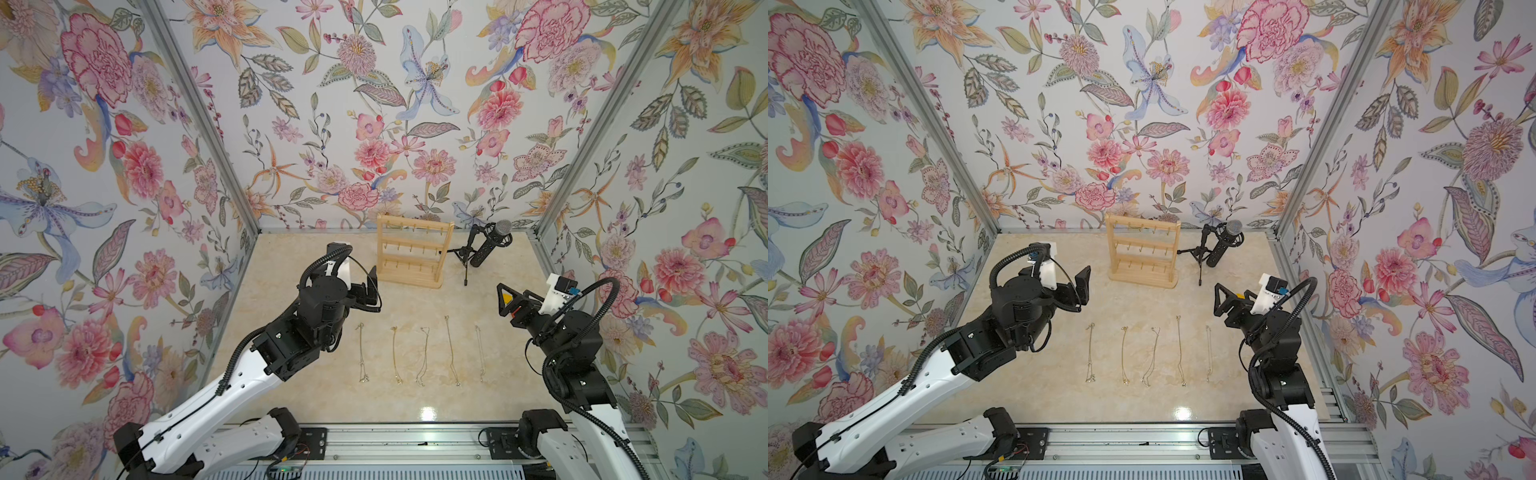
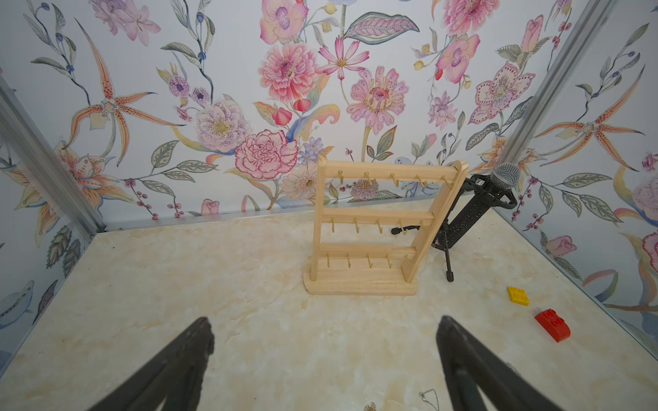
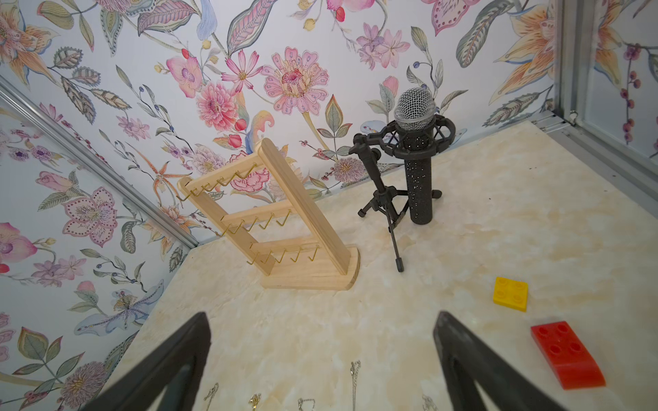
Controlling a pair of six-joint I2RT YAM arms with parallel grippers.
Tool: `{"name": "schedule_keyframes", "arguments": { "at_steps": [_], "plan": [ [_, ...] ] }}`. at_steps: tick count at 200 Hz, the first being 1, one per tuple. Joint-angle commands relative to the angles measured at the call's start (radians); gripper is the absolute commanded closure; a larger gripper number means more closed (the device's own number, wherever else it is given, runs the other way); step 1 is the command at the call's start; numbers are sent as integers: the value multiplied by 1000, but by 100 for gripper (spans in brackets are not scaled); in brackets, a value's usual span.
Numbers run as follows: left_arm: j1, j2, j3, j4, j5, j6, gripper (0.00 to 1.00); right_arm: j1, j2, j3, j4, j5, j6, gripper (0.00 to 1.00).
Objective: Take the necklace off the jewelry display stand
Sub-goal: Reset both arms
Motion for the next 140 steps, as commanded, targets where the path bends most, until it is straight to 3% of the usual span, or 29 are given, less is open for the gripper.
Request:
{"name": "schedule_keyframes", "arguments": {
  "at_steps": [1,35,75,92,140],
  "plan": [
    [79,-16,48,-34,85,45,1,17,50,56,77,-7,-27,0],
    [222,-6,72,22,216,64,1,48,146,93,80,39,-91,0],
    [366,61,120,60,288,60,1,105,262,101,137,126,-185,0],
    [455,83,114,104,401,47,1,112,312,84,198,133,-183,0],
    [744,110,-89,362,622,-64,1,120,448,81,250,241,-226,0]
  ]
}}
